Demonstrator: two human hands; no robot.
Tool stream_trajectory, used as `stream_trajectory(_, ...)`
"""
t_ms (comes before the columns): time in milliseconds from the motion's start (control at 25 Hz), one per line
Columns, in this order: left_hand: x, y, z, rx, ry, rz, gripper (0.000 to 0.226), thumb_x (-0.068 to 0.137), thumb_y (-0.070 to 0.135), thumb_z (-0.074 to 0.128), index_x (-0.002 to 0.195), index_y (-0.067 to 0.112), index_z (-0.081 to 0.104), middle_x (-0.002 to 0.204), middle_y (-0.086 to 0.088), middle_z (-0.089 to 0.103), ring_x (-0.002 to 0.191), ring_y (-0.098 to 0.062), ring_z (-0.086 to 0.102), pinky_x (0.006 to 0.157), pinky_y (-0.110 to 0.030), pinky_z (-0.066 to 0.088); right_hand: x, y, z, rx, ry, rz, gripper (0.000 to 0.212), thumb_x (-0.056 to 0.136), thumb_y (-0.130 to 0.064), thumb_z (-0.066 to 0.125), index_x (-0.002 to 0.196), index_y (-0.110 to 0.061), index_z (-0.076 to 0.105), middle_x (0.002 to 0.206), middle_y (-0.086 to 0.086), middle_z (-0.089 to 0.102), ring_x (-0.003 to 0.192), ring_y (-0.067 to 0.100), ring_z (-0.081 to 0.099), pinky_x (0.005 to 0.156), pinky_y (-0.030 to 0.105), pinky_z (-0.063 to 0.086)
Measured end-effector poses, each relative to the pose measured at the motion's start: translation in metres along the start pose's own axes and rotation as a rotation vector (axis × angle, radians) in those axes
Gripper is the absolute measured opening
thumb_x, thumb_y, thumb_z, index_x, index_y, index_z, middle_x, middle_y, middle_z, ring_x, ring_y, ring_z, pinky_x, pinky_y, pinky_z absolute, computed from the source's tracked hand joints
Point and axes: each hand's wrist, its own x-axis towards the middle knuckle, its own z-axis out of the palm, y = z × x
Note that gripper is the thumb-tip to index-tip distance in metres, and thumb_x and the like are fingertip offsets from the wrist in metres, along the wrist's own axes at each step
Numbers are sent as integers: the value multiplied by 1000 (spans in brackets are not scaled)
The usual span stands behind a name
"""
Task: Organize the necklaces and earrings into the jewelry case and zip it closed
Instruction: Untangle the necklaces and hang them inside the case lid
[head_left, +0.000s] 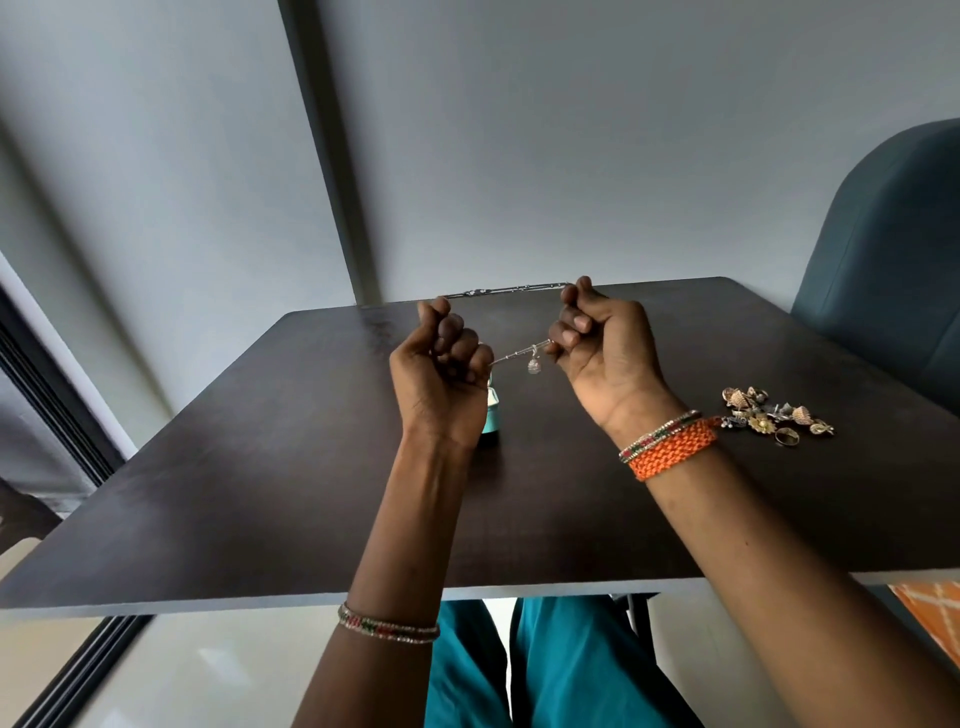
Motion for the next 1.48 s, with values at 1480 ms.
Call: stream_trajectory(1480,-27,14,8,409,-374,-373,36,85,27,47,101,1,67,66,5,42,46,-3,35,51,-15,27,-34,-50,2,-723,-416,237,23,96,-13,48,104,0,65,120,27,60,108,33,59,89,38,53)
